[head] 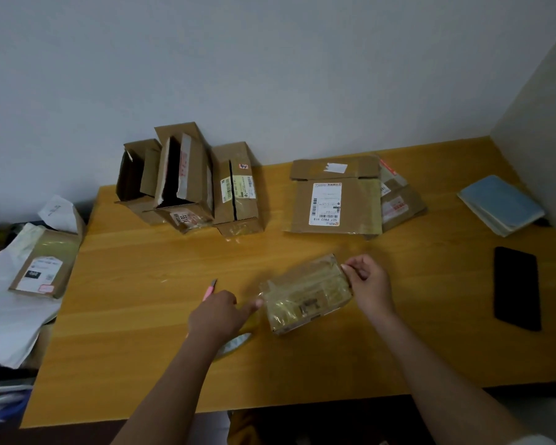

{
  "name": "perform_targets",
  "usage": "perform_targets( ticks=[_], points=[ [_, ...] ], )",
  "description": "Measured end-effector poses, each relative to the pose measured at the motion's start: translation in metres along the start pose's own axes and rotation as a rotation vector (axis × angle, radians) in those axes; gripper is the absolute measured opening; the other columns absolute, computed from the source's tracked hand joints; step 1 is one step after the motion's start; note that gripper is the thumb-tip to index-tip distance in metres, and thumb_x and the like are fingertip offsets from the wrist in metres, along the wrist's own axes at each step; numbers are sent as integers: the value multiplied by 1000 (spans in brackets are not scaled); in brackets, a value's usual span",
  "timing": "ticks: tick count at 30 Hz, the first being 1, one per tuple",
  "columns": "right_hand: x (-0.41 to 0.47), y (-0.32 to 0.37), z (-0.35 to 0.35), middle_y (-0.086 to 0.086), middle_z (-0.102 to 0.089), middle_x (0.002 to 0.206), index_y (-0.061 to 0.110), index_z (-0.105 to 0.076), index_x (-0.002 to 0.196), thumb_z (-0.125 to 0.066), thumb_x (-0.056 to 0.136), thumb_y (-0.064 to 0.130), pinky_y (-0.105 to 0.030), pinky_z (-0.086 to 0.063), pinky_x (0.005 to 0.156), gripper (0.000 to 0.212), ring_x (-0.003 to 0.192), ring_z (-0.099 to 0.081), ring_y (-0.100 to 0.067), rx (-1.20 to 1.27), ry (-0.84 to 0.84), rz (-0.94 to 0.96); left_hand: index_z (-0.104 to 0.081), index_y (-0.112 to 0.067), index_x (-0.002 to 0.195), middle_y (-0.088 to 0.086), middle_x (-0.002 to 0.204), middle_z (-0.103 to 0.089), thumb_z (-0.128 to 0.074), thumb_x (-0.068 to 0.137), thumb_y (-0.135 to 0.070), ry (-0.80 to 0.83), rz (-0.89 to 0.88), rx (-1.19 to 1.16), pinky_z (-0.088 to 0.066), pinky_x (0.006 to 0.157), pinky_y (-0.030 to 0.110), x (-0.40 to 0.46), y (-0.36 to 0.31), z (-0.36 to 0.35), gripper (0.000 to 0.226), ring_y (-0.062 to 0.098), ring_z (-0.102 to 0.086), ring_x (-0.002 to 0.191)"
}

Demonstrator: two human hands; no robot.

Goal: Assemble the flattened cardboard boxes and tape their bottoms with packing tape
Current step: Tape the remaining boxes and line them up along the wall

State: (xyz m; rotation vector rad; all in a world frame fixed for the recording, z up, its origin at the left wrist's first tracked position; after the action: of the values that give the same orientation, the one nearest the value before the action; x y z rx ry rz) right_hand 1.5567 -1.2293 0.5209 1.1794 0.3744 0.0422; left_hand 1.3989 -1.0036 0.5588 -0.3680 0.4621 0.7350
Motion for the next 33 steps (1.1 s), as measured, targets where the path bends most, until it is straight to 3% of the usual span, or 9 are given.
perform_targets(
  ticks=[10,13,16,20,22,23,25,30,33],
  points=[
    [4,-8,18,7,-59,108,16,-62,109,-76,83,26,-22,-43,75,31,99,-54,-14,-88,-41,-62,-50,-15,69,-4,63,-52,-46,81,-75,-33,-24,-117,-33,55,30,-6,0,-8,61,8,-58,88],
    [-8,-2,28,6,-68,91,17,-68,97,-65,93,22,-10,-48,68,7,93,-66,-17,19,-116,63,-48,-15,64,-2,60,-52,-47,81,-75,-40,-26,-104,-40,55,30,-8,-4,-9,61,7,-49,83],
    [-28,3,22,7,-72,99,18,-67,116,-48,100,31,-19,-57,77,28,87,-67,1,95,9,92,-44,-15,61,-1,57,-48,-49,84,-71,-50,-33,-119,-34,52,28,-11,-10,-10,61,11,-52,73],
    [-38,-2,16,-5,-49,57,33,-52,137,-34,100,45,-20,-38,42,43,42,-42,-10,-3,213,49,-54,-14,73,-1,65,-53,-45,85,-71,-51,-9,-121,-36,55,29,-11,-10,-15,59,15,-56,67],
    [-32,0,18,-18,-69,91,37,-48,141,-32,99,53,-36,-58,68,48,79,-67,-34,-4,268,10,-61,-10,88,1,73,-59,-45,85,-72,-58,3,-127,-41,59,30,-10,-9,-17,64,17,-58,72],
    [-30,2,18,-13,-66,120,37,-44,143,-31,99,54,-38,-55,90,49,109,-62,-33,6,298,-15,-63,-8,94,2,77,-60,-45,85,-72,-58,5,-129,-41,60,30,-9,-9,-18,67,17,-58,74],
    [-28,5,15,2,-47,147,32,-37,148,-32,98,55,-26,-37,105,56,136,-43,-18,0,351,-67,-65,-6,102,4,81,-60,-45,86,-71,-53,4,-130,-39,60,29,-9,-10,-18,70,18,-57,76],
    [-22,12,17,6,-42,149,23,-39,147,-32,99,56,-26,-30,103,59,139,-38,-16,-62,423,-157,-59,-11,80,0,67,-55,-46,85,-71,-40,-19,-126,-33,53,29,-10,-9,-20,62,16,-54,66],
    [-20,19,10,-4,-67,113,14,-57,133,-38,98,54,-24,-44,81,56,105,-62,-20,-100,343,-106,-64,-9,94,3,80,-62,-45,85,-72,-28,-32,-116,-41,58,29,-10,-9,-22,66,15,-57,72]
  ],
)
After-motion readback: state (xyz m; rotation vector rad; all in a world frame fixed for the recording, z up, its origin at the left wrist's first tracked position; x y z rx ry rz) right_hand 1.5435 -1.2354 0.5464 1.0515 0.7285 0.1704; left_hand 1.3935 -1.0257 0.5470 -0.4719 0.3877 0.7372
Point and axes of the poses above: each hand's wrist, its own x-axis towards the middle knuckle, its own z-axis out of the back of the hand, y = z × x, the point moved 1 cm from there along x, towards the middle knuckle
